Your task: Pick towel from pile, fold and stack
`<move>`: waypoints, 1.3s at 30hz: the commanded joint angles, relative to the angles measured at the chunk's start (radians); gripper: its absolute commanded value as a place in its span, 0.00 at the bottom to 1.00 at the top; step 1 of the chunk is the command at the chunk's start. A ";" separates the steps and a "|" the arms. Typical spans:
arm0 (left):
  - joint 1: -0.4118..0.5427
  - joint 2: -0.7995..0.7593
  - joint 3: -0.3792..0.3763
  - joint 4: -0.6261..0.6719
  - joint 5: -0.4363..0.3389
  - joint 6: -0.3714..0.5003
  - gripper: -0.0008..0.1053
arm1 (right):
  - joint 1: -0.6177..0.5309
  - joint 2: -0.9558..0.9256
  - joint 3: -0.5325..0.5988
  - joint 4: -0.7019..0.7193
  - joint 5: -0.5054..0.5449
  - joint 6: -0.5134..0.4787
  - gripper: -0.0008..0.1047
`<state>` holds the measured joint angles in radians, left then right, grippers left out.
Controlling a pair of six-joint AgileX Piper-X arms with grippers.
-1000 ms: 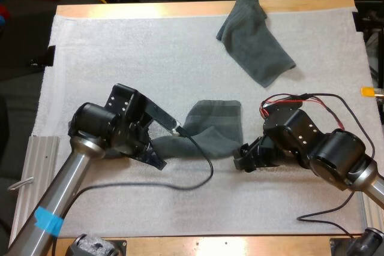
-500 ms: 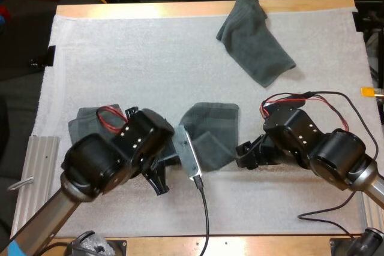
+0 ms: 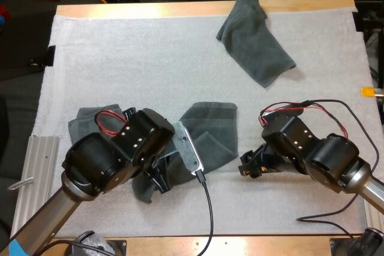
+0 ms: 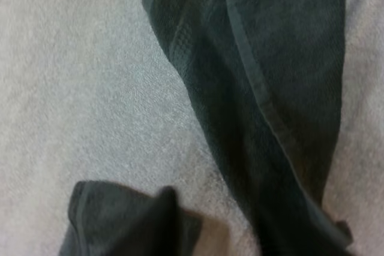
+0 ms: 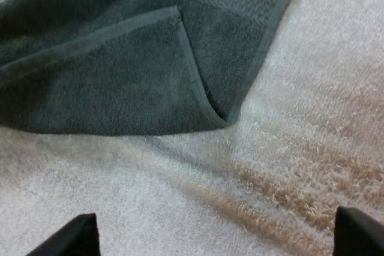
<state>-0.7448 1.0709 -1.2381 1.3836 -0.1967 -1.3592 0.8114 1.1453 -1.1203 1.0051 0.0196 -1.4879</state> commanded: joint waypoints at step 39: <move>-0.002 -0.007 0.555 -0.190 0.148 -0.424 0.51 | -0.133 -0.011 -0.001 -0.111 -0.108 -0.012 0.71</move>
<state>-0.7448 1.0709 -0.6857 1.2013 -0.0537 -1.7712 0.6840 1.1437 -1.1203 0.8950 -0.0783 -1.4879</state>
